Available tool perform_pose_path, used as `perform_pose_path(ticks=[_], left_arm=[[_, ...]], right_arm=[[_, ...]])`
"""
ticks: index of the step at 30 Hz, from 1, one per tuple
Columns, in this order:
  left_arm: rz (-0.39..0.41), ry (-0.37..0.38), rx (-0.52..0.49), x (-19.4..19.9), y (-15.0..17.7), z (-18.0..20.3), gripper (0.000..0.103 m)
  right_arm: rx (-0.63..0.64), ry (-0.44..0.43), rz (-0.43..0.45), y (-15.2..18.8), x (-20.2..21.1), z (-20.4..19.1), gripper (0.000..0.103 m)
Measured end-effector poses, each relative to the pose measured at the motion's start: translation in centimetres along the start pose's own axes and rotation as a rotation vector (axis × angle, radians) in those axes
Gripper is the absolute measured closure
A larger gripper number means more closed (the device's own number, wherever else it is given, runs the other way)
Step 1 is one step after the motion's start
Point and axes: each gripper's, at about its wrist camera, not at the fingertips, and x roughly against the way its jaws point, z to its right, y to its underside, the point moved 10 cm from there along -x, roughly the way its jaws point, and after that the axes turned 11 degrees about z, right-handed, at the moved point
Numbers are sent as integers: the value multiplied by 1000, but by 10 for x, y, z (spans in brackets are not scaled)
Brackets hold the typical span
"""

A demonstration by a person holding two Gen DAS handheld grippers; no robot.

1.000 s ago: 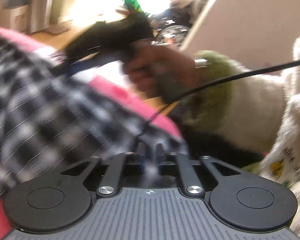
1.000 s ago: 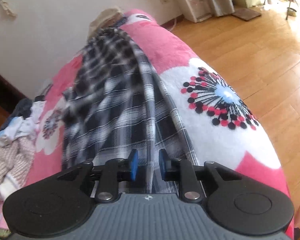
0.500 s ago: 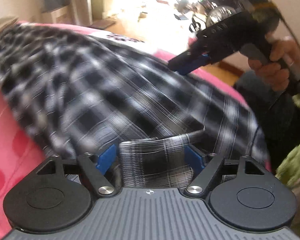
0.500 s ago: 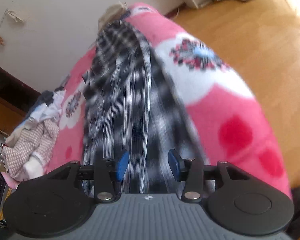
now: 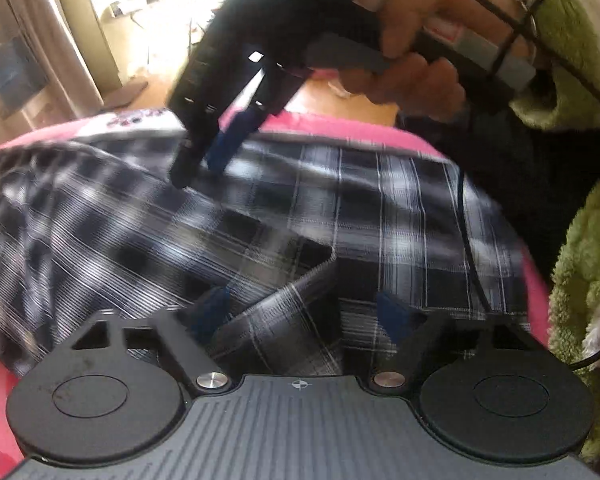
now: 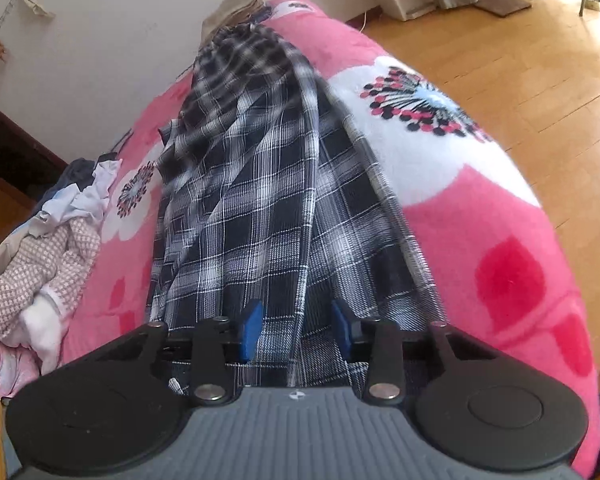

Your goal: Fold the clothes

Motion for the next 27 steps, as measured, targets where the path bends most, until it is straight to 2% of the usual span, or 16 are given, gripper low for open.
perform_pose_path(ticks=[1, 2, 3, 7, 8, 10, 11, 12, 16, 20, 27], left_arm=[[-9, -1, 6, -2, 2, 0, 52], [-12, -9, 18, -2, 3, -3, 54], [-14, -17, 30, -2, 3, -5, 62], [-9, -10, 75, 0, 0, -12, 97], [-5, 6, 90, 2, -3, -11, 98], [7, 56, 141, 7, -10, -9, 101], [21, 87, 177, 11, -15, -7, 101], [42, 117, 209, 17, -24, -6, 101], [135, 230, 327, 40, -60, -5, 101], [198, 309, 392, 44, -90, 0, 101], [196, 356, 344, 18, -106, 29, 101]], right_arm=[[2, 0, -2, 0, -2, 0, 63], [5, 0, -4, 1, -5, 0, 63], [9, 2, -5, 1, -6, 0, 63], [17, 2, -11, 4, -13, 0, 63], [21, 1, -11, 4, -14, -1, 64], [46, 3, -7, 4, -16, -2, 78], [59, 7, -3, 4, -15, -3, 94], [64, 8, -1, 3, -15, -4, 100], [61, -25, 44, -5, -1, -10, 103], [59, -59, 69, -14, 17, -16, 103], [68, -21, 83, -23, 34, 6, 103]])
